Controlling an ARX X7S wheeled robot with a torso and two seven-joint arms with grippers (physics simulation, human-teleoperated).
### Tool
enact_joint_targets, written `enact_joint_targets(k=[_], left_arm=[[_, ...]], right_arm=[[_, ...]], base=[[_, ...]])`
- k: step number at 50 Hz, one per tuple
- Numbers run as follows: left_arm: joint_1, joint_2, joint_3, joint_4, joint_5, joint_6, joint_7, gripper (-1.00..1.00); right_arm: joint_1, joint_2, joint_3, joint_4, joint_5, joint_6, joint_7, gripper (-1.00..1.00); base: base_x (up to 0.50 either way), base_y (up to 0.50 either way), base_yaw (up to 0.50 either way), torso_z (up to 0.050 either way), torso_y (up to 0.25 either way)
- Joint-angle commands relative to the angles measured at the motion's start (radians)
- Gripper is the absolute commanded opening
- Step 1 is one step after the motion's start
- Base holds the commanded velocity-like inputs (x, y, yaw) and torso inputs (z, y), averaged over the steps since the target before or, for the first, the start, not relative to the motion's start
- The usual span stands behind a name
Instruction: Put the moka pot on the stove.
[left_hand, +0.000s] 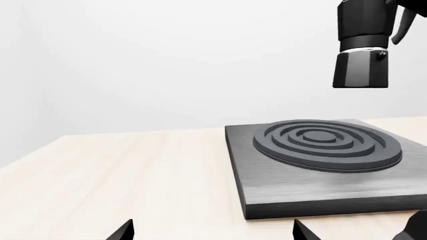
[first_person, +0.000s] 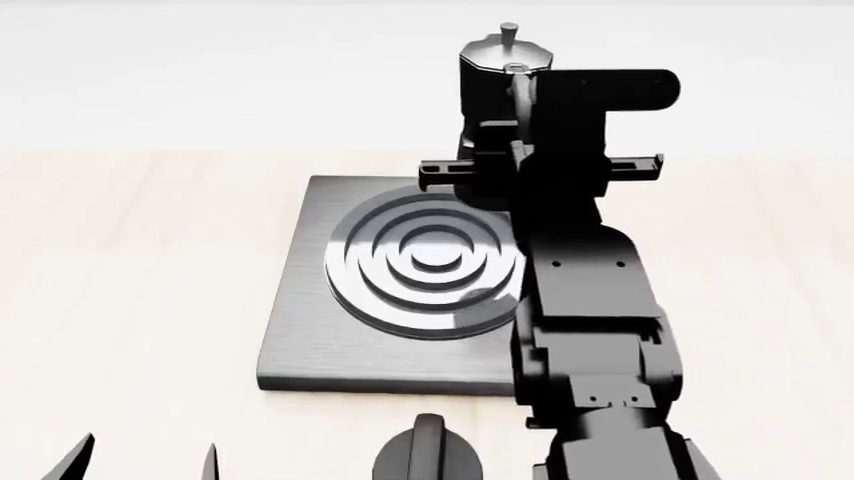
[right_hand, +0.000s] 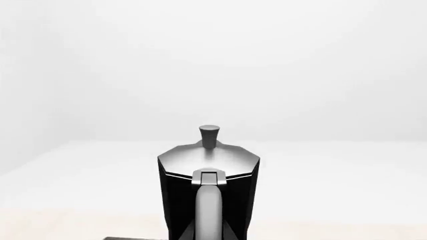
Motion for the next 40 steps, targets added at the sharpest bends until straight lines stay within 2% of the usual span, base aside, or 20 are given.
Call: enact_joint_targets(k=[1, 26, 40], left_arm=[[0.001, 0.006, -0.007, -0.006, -0.005, 0.016, 0.0, 1.0], [-0.001, 0.002, -0.001, -0.008, -0.01, 0.021, -0.005, 1.0], [-0.002, 0.0, 0.003, -0.009, -0.012, 0.023, -0.008, 1.0]], right_arm=[[0.011, -0.005, -0.12, 0.0, 0.119, -0.007, -0.003, -1.0], [0.009, -0.005, -0.431, 0.0, 0.435, -0.035, 0.0, -1.0], [-0.007, -0.005, -0.449, 0.0, 0.453, -0.029, 0.004, -1.0]], base=[[0.0, 0.0, 0.0, 0.0, 0.0], [0.0, 0.0, 0.0, 0.0, 0.001], [0.0, 0.0, 0.0, 0.0, 0.001]])
